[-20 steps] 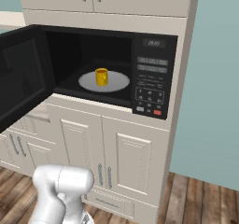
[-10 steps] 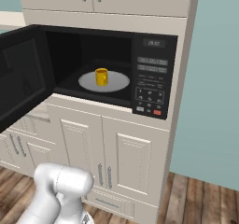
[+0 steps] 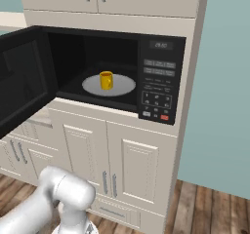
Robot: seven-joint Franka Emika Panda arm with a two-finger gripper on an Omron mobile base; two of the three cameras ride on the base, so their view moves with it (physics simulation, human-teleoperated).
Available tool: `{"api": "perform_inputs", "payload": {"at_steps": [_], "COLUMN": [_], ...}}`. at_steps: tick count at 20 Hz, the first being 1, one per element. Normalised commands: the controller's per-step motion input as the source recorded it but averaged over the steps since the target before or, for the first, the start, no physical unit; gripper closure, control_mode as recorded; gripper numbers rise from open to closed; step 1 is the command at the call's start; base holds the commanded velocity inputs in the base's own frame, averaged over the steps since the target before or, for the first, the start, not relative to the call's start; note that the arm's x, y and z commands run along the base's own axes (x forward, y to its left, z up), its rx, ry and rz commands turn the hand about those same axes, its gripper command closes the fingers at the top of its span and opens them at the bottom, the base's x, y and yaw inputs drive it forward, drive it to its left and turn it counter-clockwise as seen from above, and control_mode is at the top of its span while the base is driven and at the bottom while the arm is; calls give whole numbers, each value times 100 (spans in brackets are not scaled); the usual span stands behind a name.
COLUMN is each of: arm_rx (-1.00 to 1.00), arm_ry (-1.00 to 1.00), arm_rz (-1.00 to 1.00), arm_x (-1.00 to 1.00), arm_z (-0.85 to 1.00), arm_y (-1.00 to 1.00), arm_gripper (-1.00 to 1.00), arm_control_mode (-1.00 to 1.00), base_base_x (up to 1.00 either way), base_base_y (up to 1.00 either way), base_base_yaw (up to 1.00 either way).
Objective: Place the microwavable item in the microwave. Then, close the microwave door and press the start button.
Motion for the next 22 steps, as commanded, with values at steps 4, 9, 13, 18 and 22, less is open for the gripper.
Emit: {"api": "perform_inputs", "payload": {"at_steps": [4,9,13,18,22], "arm_rx": [-8,-1,2,3,7], "arm_ry": [21,26,20,11,2], "arm_rz": [0,-3,0,0,0], "arm_x": [97,60,46,14,-1], "arm_z": [-41,-2,0,0,0], "arm_y": [75,-23,-78,-96,-100], "arm_gripper": [-100,-100,-100,-100,-100], "arm_control_mode": [-100,-100,-100,-100,-100], "base_base_x": [0,0,0,0,0], "base_base_y": [0,0,0,0,0], "base_base_yaw": [0,0,0,0,0]}}
